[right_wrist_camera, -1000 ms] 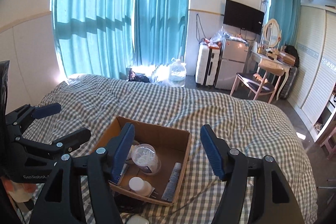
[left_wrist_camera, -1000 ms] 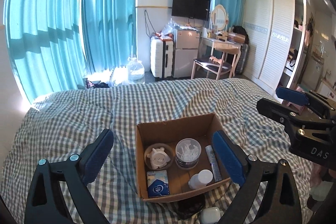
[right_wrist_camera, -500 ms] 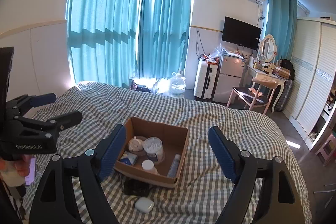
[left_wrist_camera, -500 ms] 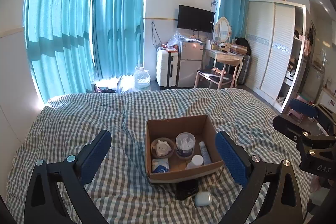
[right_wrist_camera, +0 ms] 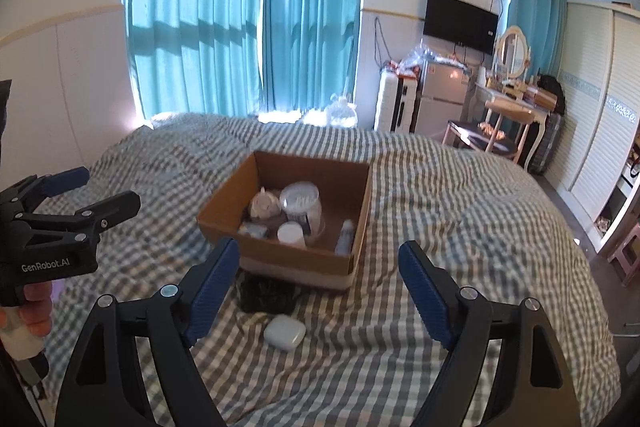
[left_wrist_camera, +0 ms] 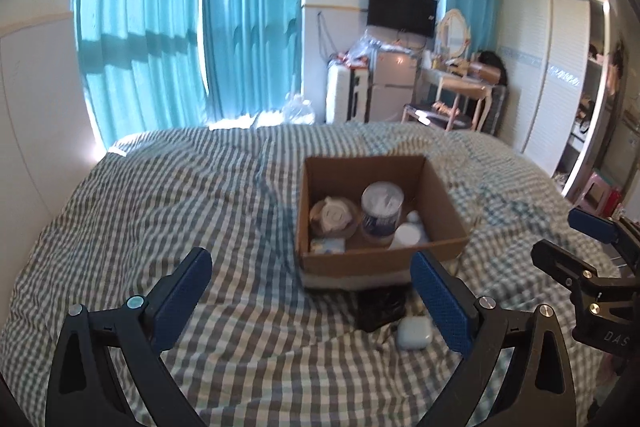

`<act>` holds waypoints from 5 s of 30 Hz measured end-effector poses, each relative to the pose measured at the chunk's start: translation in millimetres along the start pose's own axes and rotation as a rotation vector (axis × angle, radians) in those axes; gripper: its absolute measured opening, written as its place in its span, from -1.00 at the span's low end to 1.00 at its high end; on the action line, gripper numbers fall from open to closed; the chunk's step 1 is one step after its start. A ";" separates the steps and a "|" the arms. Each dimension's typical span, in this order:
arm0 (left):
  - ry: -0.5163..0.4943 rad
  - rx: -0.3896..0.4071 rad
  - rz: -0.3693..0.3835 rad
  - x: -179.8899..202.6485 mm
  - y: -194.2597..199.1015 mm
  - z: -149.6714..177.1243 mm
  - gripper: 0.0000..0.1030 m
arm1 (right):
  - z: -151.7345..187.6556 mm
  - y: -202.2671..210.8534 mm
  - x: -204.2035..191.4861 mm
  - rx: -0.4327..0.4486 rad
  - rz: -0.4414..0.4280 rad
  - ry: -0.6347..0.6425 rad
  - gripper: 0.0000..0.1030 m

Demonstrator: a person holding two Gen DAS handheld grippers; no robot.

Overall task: Organize objects
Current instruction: 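Lift both tools out of the box toward the white earbud case, then grasp the white earbud case beside the box with the right tool, then grasp the black round ring with the left tool while the right tool holds the earbud case, then carry the black ring with the left tool while the right tool carries the earbud case over the box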

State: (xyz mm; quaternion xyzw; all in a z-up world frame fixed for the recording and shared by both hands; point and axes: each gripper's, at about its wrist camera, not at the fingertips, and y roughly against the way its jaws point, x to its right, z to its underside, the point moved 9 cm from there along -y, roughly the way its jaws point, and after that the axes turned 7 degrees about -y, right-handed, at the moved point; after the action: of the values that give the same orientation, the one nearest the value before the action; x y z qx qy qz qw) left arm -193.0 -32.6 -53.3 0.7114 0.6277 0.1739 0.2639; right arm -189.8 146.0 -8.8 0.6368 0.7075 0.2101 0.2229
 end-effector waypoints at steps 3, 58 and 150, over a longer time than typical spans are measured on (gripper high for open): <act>0.010 -0.030 -0.024 -1.9 -24.0 25.3 0.98 | 25.6 -29.0 2.9 -0.035 0.018 0.004 0.59; -0.165 -0.312 0.112 99.7 -158.5 83.5 0.98 | 73.8 -118.2 48.2 -0.236 0.014 0.048 0.11; -0.113 0.019 0.004 19.6 -106.1 -109.7 0.33 | -105.0 -98.3 17.0 -0.010 0.001 0.062 0.11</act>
State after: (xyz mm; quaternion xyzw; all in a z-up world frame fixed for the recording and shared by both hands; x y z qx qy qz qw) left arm -338.6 11.6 -30.2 0.7238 0.6121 0.1281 0.2917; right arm -332.0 151.6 18.5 0.6292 0.7128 0.2333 0.2040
